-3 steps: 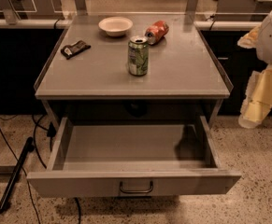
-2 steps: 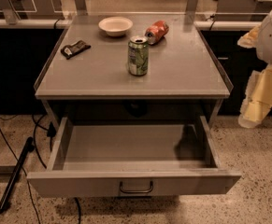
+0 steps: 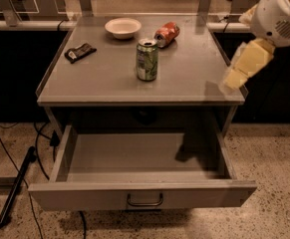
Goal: Place green can into top drawer
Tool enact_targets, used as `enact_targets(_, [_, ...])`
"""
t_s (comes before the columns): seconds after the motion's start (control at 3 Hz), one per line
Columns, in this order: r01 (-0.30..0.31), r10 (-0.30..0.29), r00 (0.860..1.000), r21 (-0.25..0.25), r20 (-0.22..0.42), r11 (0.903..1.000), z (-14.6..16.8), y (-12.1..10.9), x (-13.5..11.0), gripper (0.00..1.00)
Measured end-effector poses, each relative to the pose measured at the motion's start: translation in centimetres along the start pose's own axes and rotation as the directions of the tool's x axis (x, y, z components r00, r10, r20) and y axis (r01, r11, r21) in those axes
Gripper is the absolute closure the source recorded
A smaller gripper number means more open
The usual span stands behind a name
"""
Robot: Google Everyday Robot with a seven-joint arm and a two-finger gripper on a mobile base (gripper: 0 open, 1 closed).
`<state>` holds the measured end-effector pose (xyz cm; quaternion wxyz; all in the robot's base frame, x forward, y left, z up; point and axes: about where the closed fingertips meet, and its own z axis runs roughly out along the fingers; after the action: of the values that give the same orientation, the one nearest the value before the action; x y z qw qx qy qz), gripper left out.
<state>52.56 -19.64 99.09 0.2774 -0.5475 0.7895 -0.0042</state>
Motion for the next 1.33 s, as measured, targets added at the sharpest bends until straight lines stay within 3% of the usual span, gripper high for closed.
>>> enact_targets(0.33, [-0.07, 0.065, 0.987, 0.027, 0.15, 0.9972, 2.7, -6.0, -3.1, 0.0])
enact_targets(0.67, [-0.103, 0.106, 0.958, -0.025, 0.266, 0.9943, 6.3, -8.8, -5.0, 0.0])
enact_targets(1.33, [-0.141, 0.15, 0.954, -0.054, 0.261, 0.9886, 8.9, -8.4, -3.6, 0.0])
